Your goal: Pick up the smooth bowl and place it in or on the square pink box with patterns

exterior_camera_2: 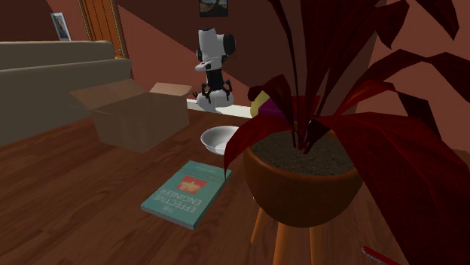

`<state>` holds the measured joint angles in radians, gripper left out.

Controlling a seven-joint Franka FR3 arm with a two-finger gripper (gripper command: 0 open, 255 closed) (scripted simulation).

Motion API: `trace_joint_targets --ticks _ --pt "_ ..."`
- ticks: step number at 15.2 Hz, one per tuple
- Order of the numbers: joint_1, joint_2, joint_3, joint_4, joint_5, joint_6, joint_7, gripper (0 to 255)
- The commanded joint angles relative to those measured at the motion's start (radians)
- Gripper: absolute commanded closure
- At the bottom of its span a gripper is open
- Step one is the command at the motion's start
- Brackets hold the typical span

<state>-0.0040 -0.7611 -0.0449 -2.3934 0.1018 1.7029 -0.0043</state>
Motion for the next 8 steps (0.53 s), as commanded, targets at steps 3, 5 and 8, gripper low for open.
trace_joint_targets --ticks 3,5,8 --pt "0.000 0.080 -0.027 0.043 0.023 0.037 -0.011 0" --pt "0.002 0.161 -0.055 0.090 0.050 0.068 -0.025 0" --pt "0.008 0.281 -0.097 0.168 0.099 0.104 -0.050 0"
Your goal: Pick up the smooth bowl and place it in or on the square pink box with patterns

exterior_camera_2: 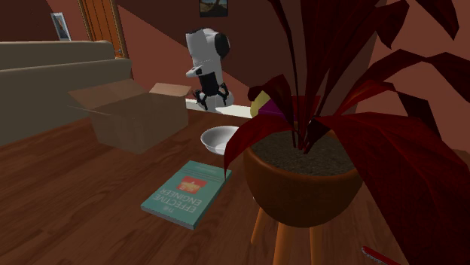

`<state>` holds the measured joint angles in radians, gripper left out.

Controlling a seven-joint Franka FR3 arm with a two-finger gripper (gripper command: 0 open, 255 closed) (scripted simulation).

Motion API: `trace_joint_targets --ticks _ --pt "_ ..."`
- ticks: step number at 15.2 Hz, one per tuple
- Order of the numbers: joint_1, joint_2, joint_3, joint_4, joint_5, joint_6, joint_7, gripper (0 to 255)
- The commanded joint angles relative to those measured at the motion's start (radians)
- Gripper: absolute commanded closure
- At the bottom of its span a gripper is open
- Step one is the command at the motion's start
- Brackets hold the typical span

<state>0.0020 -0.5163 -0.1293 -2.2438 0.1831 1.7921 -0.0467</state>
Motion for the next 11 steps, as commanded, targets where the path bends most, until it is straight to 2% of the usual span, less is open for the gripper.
trace_joint_targets --ticks 1,6,11 --pt "0.004 0.076 -0.027 0.047 0.036 0.023 -0.017 0" --pt "0.011 0.279 -0.096 0.206 0.146 0.041 -0.070 0" --pt "-0.001 0.489 -0.151 0.396 0.283 0.015 -0.124 0"
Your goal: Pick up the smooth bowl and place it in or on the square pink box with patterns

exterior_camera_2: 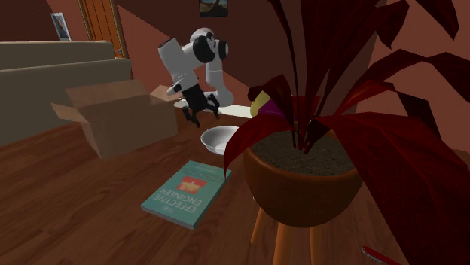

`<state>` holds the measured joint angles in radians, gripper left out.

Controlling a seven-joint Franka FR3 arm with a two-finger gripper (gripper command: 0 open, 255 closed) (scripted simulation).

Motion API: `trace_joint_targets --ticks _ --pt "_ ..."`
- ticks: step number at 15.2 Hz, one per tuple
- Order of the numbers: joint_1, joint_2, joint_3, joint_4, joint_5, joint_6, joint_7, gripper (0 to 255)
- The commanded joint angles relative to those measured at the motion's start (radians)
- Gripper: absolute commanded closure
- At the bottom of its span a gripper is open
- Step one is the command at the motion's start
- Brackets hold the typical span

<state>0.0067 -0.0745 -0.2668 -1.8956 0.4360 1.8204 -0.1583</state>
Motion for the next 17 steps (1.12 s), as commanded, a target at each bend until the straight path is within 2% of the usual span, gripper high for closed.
trace_joint_targets --ticks 1,4,5,12,17 --pt "-0.012 0.090 -0.022 0.090 0.060 -0.023 -0.022 0" --pt "-0.041 0.223 -0.039 0.226 0.151 -0.063 -0.043 0" --pt "-0.047 0.240 -0.039 0.243 0.162 -0.068 -0.044 0" --pt "-0.022 0.249 -0.019 0.169 0.176 0.023 -0.056 0" --pt "-0.023 0.249 -0.019 0.169 0.176 0.023 -0.056 0"
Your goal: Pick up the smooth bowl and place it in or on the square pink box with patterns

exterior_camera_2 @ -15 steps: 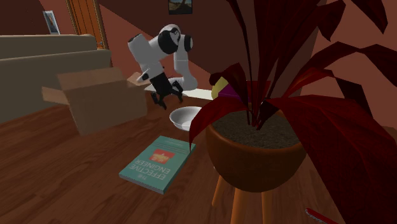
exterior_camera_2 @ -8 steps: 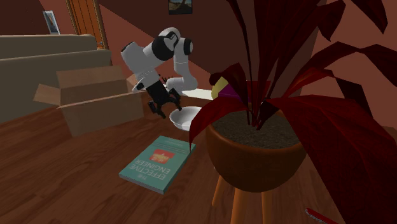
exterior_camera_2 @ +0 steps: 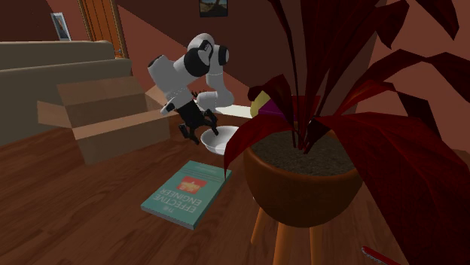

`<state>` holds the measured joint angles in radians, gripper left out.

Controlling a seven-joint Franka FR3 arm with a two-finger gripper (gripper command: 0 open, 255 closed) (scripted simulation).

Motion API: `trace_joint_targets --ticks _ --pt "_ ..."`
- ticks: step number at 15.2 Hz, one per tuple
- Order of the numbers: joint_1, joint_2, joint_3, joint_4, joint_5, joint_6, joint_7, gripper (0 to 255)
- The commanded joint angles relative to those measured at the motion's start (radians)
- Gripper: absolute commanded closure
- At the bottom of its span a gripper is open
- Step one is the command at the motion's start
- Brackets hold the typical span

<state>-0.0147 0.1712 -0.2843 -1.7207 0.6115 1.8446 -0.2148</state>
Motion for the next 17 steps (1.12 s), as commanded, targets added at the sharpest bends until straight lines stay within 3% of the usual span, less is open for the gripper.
trace_joint_targets --ticks 1,3,4,13,17 --pt "-0.001 0.003 -0.001 -0.006 0.000 -0.001 0.001 0" --pt "-0.002 0.003 -0.001 -0.006 0.000 -0.001 0.001 0" --pt "-0.002 0.001 -0.001 -0.008 0.000 -0.001 0.000 255" --pt "-0.002 0.003 -0.001 -0.006 0.000 -0.001 0.001 255" --pt "-0.004 -0.004 -0.003 0.036 -0.009 -0.043 0.026 255"
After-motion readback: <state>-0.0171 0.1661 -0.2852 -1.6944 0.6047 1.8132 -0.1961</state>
